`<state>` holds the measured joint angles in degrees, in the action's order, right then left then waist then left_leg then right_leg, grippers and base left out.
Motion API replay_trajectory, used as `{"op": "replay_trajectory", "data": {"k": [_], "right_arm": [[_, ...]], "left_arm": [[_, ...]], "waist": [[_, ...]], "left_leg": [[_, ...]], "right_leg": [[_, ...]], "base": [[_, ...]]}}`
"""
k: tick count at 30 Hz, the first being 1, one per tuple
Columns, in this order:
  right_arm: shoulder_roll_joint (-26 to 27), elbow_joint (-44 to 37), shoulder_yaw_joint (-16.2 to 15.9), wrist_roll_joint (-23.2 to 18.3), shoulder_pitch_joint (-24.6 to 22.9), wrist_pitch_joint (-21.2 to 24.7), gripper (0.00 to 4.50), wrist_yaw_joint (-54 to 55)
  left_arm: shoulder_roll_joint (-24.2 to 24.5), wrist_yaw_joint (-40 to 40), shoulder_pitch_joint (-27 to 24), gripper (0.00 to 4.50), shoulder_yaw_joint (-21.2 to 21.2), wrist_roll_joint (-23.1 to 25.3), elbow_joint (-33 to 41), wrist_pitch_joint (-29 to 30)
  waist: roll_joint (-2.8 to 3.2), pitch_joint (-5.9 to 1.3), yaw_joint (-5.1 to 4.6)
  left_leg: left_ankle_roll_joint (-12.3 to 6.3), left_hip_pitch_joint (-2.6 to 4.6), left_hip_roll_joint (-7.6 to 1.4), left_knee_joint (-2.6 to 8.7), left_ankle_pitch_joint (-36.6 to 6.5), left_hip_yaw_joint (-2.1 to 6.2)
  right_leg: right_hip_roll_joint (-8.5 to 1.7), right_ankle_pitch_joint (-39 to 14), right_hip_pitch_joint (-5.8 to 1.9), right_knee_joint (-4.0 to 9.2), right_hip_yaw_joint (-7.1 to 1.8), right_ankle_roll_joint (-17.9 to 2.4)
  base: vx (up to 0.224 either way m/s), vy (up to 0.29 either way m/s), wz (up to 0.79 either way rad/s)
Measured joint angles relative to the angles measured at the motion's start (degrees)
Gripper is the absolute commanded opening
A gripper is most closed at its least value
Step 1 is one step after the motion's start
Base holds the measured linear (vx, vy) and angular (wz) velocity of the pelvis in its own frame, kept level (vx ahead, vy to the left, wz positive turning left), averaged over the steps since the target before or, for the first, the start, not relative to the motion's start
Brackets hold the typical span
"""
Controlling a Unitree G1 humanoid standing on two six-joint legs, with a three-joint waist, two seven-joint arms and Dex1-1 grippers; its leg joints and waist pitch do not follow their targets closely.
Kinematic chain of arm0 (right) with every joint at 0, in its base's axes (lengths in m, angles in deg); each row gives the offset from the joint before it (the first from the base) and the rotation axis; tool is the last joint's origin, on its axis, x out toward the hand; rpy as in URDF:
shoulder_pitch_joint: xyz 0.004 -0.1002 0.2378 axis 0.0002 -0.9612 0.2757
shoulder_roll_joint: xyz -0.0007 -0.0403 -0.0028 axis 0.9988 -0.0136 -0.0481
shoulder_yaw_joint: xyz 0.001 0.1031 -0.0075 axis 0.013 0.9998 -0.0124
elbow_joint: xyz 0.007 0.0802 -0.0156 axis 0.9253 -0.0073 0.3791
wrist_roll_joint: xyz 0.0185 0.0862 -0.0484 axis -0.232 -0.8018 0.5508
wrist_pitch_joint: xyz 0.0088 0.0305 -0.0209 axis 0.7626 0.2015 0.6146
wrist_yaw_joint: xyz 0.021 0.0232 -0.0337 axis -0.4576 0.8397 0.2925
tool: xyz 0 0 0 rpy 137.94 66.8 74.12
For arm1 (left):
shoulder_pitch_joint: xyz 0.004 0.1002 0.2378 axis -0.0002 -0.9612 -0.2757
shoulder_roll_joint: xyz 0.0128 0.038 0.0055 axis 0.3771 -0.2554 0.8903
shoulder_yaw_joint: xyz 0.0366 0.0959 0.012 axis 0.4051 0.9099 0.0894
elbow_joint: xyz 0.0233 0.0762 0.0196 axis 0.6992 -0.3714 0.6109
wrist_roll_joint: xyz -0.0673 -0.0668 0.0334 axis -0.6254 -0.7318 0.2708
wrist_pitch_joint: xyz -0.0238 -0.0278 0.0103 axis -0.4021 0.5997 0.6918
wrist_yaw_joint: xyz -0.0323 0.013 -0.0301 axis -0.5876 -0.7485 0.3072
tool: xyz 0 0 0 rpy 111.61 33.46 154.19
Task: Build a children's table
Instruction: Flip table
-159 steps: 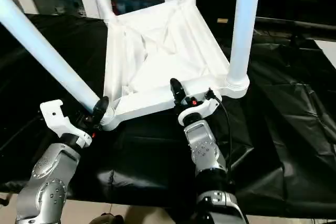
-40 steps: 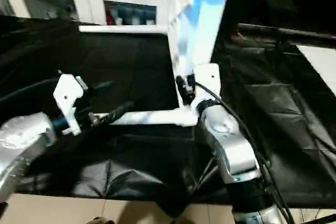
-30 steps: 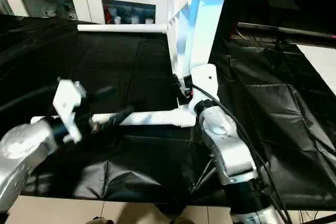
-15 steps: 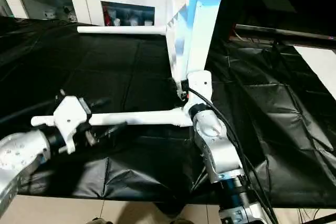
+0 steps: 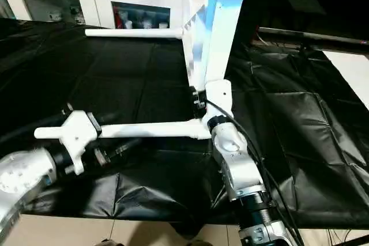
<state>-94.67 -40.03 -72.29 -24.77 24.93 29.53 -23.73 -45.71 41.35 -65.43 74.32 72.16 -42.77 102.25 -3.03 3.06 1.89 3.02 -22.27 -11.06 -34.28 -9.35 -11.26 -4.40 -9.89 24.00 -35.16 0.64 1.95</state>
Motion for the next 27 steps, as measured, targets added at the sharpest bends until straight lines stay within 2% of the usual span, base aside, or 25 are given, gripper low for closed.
{"op": "replay_trajectory", "data": {"k": [4,7,12,17,23,27], "right_arm": [[-0.14,0.61,0.08,0.93,0.01,-0.99,2.33,0.07],[-0.03,1.53,0.16,1.68,0.19,-2.02,2.33,0.35],[0.89,2.93,1.11,2.22,0.38,-3.81,2.02,1.78],[2.44,3.49,1.95,2.23,0.33,-4.67,1.95,3.08],[2.56,3.75,2.15,2.3,0.3,-5.18,1.92,3.13],[1.57,3.75,1.58,3.75,-0.02,-6.12,1.92,3.03]], "left_arm": [[0.05,-0.05,0.0,3.87,-0.05,1.09,0.0,-0.59],[-0.02,-0.18,0.01,3.87,-0.09,1.55,0.0,-0.51],[-1.09,-2.65,0.13,3.87,-0.81,3.17,-0.12,-0.02],[-2.22,-6.37,1.48,3.87,-1.39,7.08,-1.67,-1.12],[-2.39,-6.67,1.86,3.87,-2.2,7.38,-1.67,-3.42],[-2.1,-5.21,1.89,4.05,-4.44,6.64,-1.39,-8.34]], "waist": [[-0.01,-0.01,-0.04],[-0.02,-0.01,-0.06],[-0.01,-0.01,-0.02],[-0.01,-0.01,0.09],[-0.03,-0.01,0.14],[-0.19,0.05,0.28]], "left_leg": [[0.0,0.0,0.0,-0.01,0.0,0.0],[0.0,0.0,0.0,-0.02,0.0,0.0],[0.0,-0.02,0.0,-0.05,0.0,-0.01],[0.0,-0.04,0.0,-0.06,0.0,0.0],[-0.01,-0.06,0.0,-0.06,0.0,0.0],[-0.01,-0.12,0.0,-0.06,0.0,0.01]], "right_leg": [[0.0,0.0,0.0,0.0,0.0,0.0],[0.0,0.01,0.0,0.0,-0.01,-0.02],[0.0,0.03,0.01,-0.02,-0.01,-0.05],[0.0,0.03,0.01,-0.01,0.0,-0.05],[-0.01,0.03,0.02,-0.03,0.01,-0.05],[-0.01,0.03,0.04,-0.01,0.02,-0.05]], "base": [[0.0,0.0,0.0],[0.0,0.0,0.0],[0.0,0.0,0.0],[0.0,0.0,0.0],[0.0,0.0,0.0],[0.0,0.0,0.0]]}}
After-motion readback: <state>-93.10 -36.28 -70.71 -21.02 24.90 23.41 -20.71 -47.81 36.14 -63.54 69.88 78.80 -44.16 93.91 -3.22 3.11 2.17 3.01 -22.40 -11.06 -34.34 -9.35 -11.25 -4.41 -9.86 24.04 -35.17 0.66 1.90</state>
